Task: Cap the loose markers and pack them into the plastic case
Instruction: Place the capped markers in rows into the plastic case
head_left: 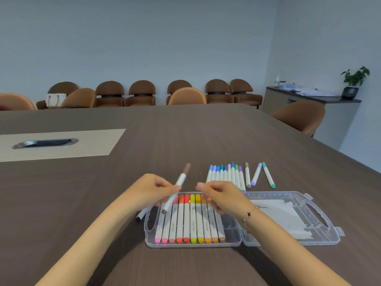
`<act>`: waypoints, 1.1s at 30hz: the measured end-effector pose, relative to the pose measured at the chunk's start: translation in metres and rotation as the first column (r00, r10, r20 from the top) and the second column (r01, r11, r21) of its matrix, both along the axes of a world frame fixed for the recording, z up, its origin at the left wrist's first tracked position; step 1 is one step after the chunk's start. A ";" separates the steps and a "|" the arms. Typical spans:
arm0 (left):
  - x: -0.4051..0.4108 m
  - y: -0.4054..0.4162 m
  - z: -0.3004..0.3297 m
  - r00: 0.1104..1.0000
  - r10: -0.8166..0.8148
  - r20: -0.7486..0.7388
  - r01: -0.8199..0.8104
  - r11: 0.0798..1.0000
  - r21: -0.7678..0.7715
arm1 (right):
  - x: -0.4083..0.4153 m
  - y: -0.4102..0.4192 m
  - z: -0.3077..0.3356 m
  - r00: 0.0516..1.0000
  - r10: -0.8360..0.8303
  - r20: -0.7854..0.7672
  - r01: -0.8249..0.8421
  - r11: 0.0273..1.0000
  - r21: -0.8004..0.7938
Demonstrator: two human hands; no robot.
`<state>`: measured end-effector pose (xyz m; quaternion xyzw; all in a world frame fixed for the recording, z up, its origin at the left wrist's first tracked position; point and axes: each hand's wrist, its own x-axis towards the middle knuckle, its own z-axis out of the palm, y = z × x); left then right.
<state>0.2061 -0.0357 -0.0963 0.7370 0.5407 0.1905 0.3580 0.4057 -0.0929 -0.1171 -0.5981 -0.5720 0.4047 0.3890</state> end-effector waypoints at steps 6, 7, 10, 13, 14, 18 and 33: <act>0.026 -0.022 -0.005 0.998 -0.048 0.030 0.044 0.994 0.104 | -0.018 -0.002 0.001 0.998 0.011 -0.058 -0.010 1.000 0.017; 0.025 -0.022 -0.005 0.998 -0.053 0.028 0.050 0.994 0.102 | -0.015 -0.002 0.003 0.998 0.005 -0.065 -0.004 1.000 0.014; 0.010 -0.013 0.002 0.999 -0.034 0.013 0.034 0.997 0.062 | 0.012 -0.001 0.012 0.999 -0.018 -0.041 0.017 0.999 -0.045; -0.018 0.009 0.000 0.991 0.124 -0.058 -0.118 0.989 0.092 | 0.045 0.001 0.017 0.968 0.033 0.247 0.020 0.978 -0.207; -0.028 0.017 -0.005 0.978 0.183 -0.101 -0.173 0.980 0.095 | 0.051 0.001 0.015 0.948 0.067 0.312 0.020 0.963 -0.268; -0.053 0.039 -0.033 0.933 0.266 -0.241 -0.272 0.962 0.007 | 0.049 0.002 -0.003 0.893 0.055 0.446 0.098 0.945 -0.313; -0.039 0.042 -0.050 0.944 0.198 -0.264 -0.212 0.977 -0.028 | 0.043 -0.002 -0.036 0.807 -0.059 0.588 0.125 0.989 -0.073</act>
